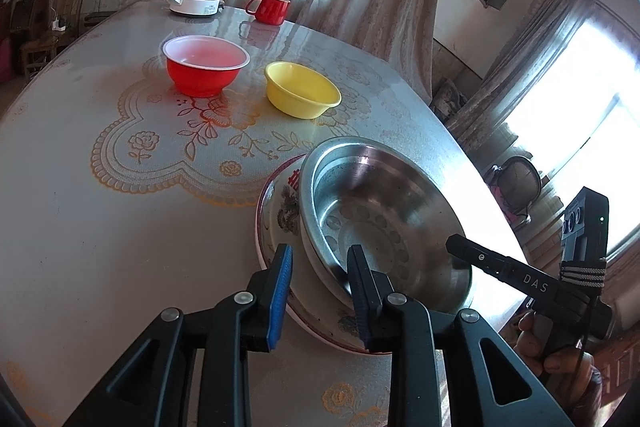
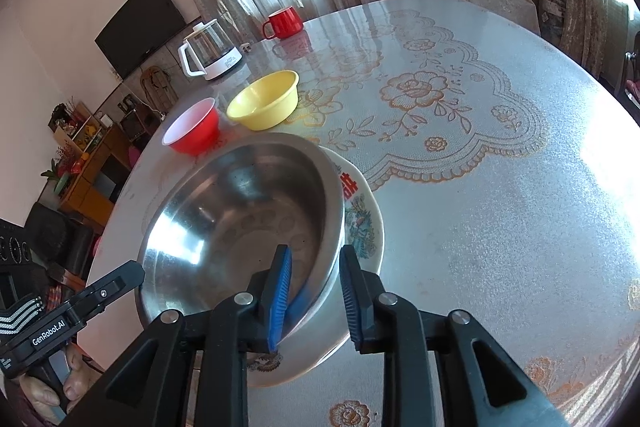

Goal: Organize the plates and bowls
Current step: 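Lower the steel bowl onto the rose-print plate and open both grippers, then move both grippers to the yellow plastic bowl rim, then close both grippers on the yellow bowl rim and lift it, then carry the yellow bowl with both grippers over the steel bowl, then lower the yellow bowl into the steel bowl and open both grippers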

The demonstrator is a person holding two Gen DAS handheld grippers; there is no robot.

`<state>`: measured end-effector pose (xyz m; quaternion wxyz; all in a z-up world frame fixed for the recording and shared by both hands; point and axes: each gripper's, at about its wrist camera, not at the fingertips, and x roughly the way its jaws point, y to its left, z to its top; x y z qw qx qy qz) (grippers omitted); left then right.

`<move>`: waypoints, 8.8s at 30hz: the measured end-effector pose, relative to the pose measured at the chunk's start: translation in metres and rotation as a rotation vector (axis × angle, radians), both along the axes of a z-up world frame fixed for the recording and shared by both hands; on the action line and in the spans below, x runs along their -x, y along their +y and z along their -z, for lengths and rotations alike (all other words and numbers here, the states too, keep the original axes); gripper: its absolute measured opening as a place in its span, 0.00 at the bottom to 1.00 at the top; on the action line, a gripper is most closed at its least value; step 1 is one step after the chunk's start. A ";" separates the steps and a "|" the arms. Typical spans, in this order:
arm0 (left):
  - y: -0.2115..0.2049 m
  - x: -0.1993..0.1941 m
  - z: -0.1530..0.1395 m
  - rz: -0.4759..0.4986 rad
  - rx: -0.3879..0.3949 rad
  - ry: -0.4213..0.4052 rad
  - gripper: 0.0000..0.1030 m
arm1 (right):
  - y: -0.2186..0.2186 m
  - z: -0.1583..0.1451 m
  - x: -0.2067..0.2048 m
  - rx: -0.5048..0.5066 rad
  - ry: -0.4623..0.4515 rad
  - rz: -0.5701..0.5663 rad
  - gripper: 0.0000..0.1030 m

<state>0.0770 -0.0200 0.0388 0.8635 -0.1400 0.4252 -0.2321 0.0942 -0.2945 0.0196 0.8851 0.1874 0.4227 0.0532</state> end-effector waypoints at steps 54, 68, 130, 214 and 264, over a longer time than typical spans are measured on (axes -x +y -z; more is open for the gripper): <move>0.014 -0.139 -0.007 0.020 -0.050 0.043 0.80 | -0.013 -0.023 -0.129 -0.477 0.042 -0.157 0.34; -0.028 -0.203 -0.002 0.087 -0.079 0.041 0.67 | -0.008 0.000 -0.229 -0.472 0.153 -0.085 0.24; -0.056 -0.249 0.028 0.112 -0.117 0.029 0.19 | -0.010 0.031 -0.269 -0.224 0.218 -0.108 0.08; -0.032 -0.009 -0.018 0.176 0.007 -0.080 0.19 | 0.002 -0.022 -0.002 -0.182 -0.052 -0.082 0.09; -0.034 -0.012 -0.004 0.154 -0.035 -0.059 0.19 | 0.023 -0.011 -0.003 -0.042 -0.004 -0.103 0.19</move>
